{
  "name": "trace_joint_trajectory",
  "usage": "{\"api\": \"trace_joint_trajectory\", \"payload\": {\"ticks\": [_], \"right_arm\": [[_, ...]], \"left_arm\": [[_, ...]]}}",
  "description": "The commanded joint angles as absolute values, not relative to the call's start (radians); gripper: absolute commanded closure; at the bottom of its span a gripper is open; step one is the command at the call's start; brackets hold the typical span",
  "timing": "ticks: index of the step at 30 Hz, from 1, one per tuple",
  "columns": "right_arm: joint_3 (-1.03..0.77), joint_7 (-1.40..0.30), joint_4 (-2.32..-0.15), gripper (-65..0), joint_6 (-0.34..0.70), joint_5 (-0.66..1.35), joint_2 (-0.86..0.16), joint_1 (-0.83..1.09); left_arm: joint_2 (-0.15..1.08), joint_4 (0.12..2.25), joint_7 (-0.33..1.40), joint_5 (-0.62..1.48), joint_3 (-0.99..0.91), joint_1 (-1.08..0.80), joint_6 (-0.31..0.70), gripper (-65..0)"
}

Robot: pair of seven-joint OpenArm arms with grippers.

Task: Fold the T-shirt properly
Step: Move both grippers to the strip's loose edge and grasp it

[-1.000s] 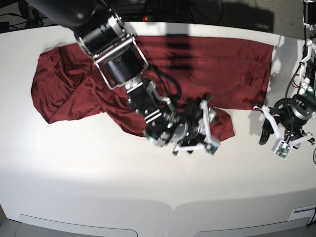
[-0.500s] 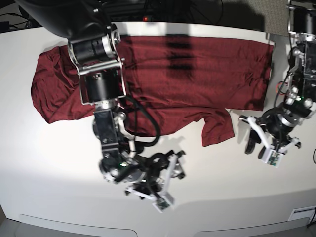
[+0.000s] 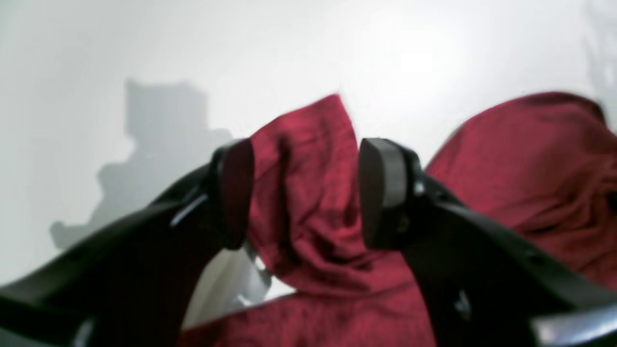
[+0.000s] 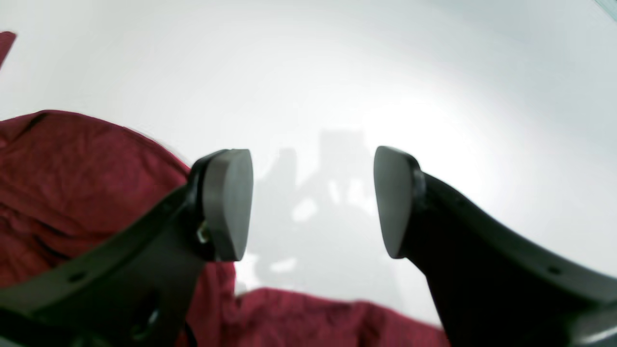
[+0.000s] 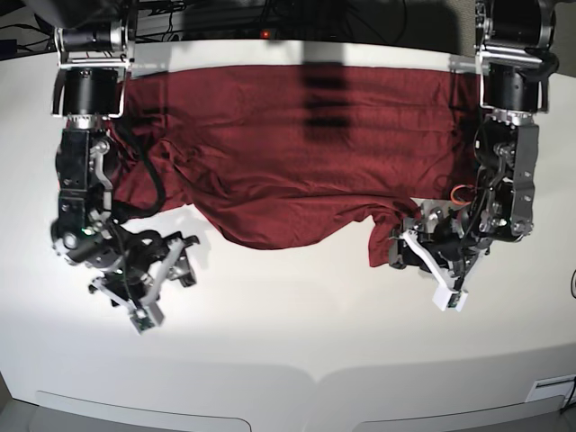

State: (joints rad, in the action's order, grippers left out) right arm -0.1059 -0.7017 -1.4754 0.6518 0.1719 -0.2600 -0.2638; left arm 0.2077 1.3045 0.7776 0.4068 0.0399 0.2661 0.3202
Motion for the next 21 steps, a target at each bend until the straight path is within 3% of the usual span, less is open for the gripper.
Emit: {"api": "trace_joint_trajectory", "payload": {"ticks": [1, 12, 21], "right_arm": [[-0.134, -0.689, -1.498, -39.0, 0.651, 0.193, -0.278, -0.276], [-0.216, -0.727, -1.5, -39.0, 0.674, 0.271, -0.282, -0.218], [-0.216, -0.727, -1.5, -39.0, 0.68, 0.331, -0.282, -0.218]], "left_arm": [[0.206, 1.322, 0.748, 0.395, 0.035, 0.284, 0.322, -33.7], [0.072, 1.293, 0.704, 0.132, 0.035, 0.283, 0.321, -33.7], [0.086, 1.11, 0.607, 0.041, 0.035, 0.283, 0.316, -33.4]]}}
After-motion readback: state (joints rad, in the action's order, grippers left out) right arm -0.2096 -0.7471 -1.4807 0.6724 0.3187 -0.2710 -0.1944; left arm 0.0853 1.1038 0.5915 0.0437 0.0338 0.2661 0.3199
